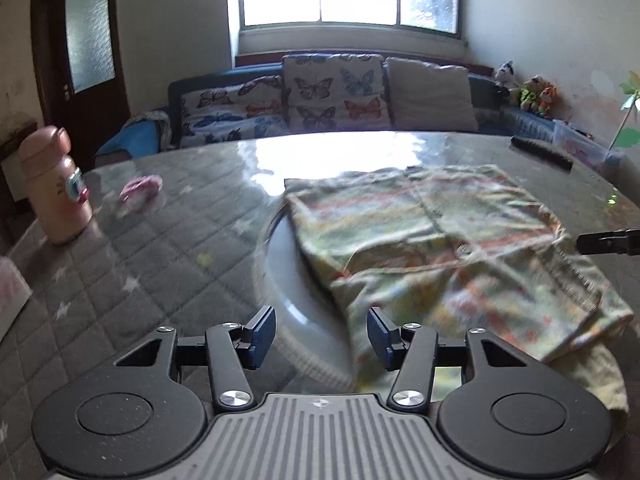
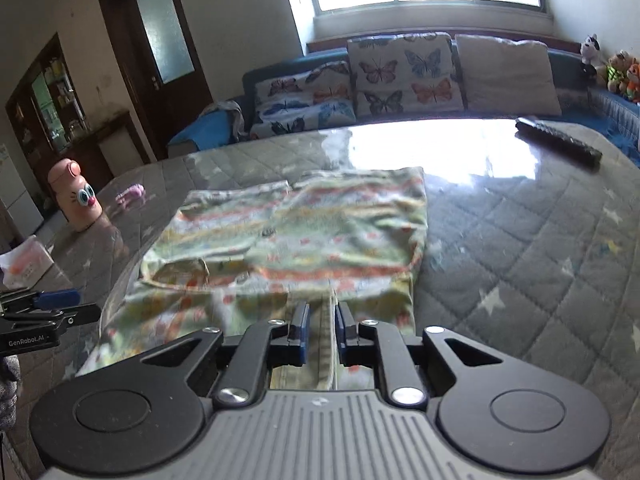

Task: Fold clothes

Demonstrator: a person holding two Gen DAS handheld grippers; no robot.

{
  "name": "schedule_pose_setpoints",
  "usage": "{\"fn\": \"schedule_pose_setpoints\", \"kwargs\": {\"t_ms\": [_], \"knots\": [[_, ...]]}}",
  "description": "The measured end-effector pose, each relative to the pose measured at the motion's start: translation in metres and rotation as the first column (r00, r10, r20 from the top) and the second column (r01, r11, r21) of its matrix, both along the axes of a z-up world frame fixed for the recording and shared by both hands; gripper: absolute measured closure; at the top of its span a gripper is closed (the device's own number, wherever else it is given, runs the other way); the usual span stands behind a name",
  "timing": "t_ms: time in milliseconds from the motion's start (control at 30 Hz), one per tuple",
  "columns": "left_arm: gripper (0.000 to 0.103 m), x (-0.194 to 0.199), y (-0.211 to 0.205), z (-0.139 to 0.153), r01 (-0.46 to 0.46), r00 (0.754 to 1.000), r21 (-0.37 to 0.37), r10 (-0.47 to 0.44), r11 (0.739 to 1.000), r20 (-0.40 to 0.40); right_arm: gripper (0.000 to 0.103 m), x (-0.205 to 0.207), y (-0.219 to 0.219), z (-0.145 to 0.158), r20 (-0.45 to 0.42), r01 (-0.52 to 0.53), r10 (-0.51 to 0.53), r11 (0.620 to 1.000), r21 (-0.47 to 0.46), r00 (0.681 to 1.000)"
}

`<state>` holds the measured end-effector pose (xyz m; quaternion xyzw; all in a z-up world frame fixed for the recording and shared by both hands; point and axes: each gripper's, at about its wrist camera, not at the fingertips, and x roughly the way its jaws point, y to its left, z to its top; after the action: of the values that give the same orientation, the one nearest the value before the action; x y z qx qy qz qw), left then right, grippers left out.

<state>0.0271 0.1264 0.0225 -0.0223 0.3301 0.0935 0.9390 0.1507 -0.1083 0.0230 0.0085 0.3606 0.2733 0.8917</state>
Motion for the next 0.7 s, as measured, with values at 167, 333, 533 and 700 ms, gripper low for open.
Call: {"fn": "schedule_pose_setpoints", "kwargs": {"t_ms": [167, 333, 533, 700], "knots": [[0.055, 0.029, -0.014, -0.001, 0.069, 0.998, -0.019, -0.068, 0.997, 0.011, 0.089, 0.007, 0.018, -0.008, 0.017, -0.058, 0.058, 0.998, -0.002, 0.998], [0.068, 0.053, -0.021, -0.012, 0.105, 0.994, -0.041, -0.105, 0.994, -0.009, 0.089, 0.011, 0.031, -0.016, 0.024, -0.09, 0.09, 0.996, -0.013, 0.996], [0.073, 0.061, -0.021, -0.027, 0.101, 0.994, -0.027, -0.102, 0.995, -0.037, 0.089, 0.019, 0.04, -0.03, 0.007, -0.106, 0.107, 0.994, -0.036, 0.994], [0.073, 0.056, -0.02, -0.022, 0.1, 0.995, -0.018, -0.1, 0.995, -0.027, 0.089, 0.008, 0.029, -0.024, 0.019, -0.118, 0.119, 0.992, -0.036, 0.993]]}}
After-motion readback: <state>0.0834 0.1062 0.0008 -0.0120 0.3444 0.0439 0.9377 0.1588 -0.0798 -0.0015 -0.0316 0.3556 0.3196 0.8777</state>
